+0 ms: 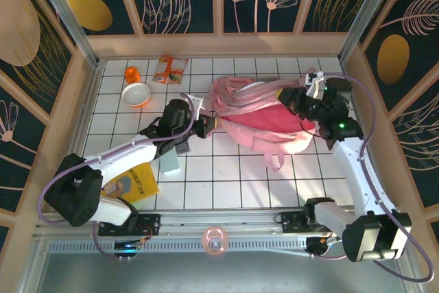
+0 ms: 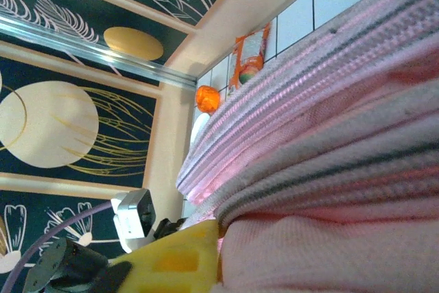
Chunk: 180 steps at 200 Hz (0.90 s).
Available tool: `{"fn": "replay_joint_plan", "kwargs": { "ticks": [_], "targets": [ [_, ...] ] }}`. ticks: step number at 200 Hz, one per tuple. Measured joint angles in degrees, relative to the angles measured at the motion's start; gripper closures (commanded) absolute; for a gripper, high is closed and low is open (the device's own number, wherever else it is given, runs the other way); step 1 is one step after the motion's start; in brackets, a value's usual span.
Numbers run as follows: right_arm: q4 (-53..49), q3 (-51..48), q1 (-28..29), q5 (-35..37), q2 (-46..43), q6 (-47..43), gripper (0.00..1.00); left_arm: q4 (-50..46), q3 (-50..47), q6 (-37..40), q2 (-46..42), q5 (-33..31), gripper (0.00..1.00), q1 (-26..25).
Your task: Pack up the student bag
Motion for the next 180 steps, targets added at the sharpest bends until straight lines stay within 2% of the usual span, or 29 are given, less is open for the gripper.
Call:
{"fn": "replay_joint_plan", "kwargs": {
  "ticks": [6, 21, 39, 58, 74, 85, 104, 130, 167, 180],
  "targets": [
    [0.5, -0.4, 0.5, 0.1, 0.0, 0.9, 0.52, 0.1, 0.0, -0.1, 0.0, 0.4, 1.00, 0.2],
    [4.3, -3.3, 4.1, 3.1, -1.0, 3.3, 0.45, 0.1, 0.0, -0.5, 0.4, 1.0, 1.00, 0.7],
    [9.9, -8.6, 11.2, 9.1, -3.0, 8.2, 0.45, 0.1, -0.2, -1.0, 0.8, 1.7, 1.00, 1.1],
    [14.0, -13.3, 17.5, 16.1, -3.7, 12.0, 0.81, 0.1, -0.2, -1.3, 1.0, 2.1, 1.00, 1.3],
    [14.9, -14.0, 18.7, 19.0, -3.1, 13.6, 0.95, -0.2, -0.2, -1.3, 1.0, 1.6, 1.00, 1.3],
    [14.5, -13.0, 18.7, 19.8, -2.7, 13.2, 1.00, -0.6, -0.2, -1.3, 1.0, 0.7, 1.00, 1.3],
    [10.4, -7.8, 17.1, 18.6, -0.9, 9.5, 1.00, -0.8, -0.2, -1.2, 1.6, -0.2, 1.00, 1.8],
    [3.5, 0.3, 10.5, 10.5, 1.6, 3.7, 1.00, -0.4, 0.1, -1.2, 4.0, -1.2, 1.00, 4.2],
    [-4.3, 5.8, 2.7, -1.8, 2.6, -1.6, 1.00, 1.2, 4.2, 0.3, 9.7, -1.8, 1.00, 7.1],
    [-5.0, 6.4, 1.7, -4.2, 2.9, -2.4, 1.00, 1.4, 6.9, 1.4, 12.4, -1.8, 0.93, 7.8]
  ]
}}
